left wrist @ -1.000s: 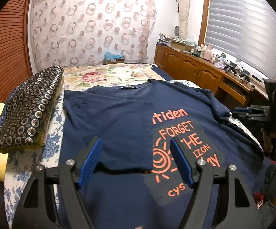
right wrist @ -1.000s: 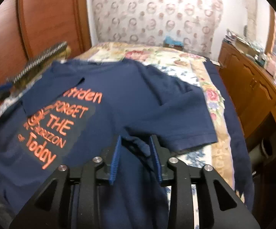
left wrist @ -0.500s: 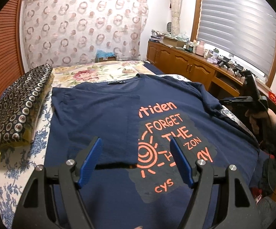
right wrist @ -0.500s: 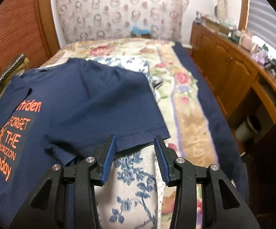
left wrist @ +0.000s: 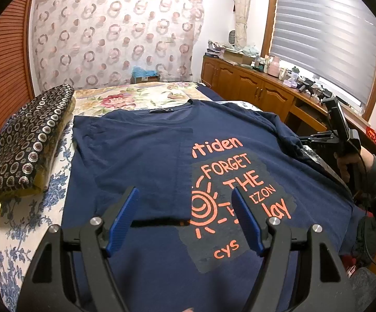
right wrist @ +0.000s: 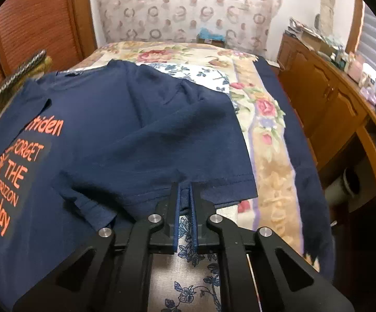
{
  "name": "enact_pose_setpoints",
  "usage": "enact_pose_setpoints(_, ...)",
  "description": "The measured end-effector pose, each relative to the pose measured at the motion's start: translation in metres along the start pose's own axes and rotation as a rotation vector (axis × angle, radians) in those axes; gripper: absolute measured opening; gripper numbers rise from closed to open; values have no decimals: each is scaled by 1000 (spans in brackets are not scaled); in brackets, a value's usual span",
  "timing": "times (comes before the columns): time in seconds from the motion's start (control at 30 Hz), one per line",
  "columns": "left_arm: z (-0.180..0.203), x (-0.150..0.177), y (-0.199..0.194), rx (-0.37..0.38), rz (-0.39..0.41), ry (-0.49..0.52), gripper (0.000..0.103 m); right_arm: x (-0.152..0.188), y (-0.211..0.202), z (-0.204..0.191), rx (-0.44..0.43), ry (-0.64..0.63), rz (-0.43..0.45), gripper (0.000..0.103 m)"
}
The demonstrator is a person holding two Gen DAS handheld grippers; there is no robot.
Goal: Fold small clothes
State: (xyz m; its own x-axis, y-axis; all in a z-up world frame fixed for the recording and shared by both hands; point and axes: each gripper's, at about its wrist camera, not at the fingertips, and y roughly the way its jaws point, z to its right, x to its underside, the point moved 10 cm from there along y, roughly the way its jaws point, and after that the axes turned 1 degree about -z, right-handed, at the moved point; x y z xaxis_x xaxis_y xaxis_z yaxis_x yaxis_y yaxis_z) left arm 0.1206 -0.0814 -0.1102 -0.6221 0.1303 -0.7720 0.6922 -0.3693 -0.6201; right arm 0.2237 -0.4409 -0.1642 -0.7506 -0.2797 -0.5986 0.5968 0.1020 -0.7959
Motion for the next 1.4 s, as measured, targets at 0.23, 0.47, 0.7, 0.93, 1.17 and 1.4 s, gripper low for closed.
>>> enact_pose_setpoints(0.23, -9, 0, -8, -12, 11, -14, 73, -37, -30, -10, -1, -14, 112, 0)
enact_pose_setpoints(0.47, -15, 2, -12, -21, 17, -29, 73, -87, -59, -94, -93, -168, 209, 0)
enact_pose_setpoints(0.7, -19, 2, -15, -27, 19, -37, 73, -102, -66, -144, -201, -180, 248, 23)
enact_pose_setpoints(0.93, -19, 2, -18, -24, 26, -42, 73, -84, -35, -96, -110, -93, 167, 28)
enact_pose_setpoints(1.17, -14, 3, -13, -16, 14, -32, 73, -55, 10, -80, -129, -12, 49, 28)
enact_pose_setpoints(1.4, -15, 5, -11, -16, 5, -30, 73, -55, 34, -98, -252, 18, -45, 20)
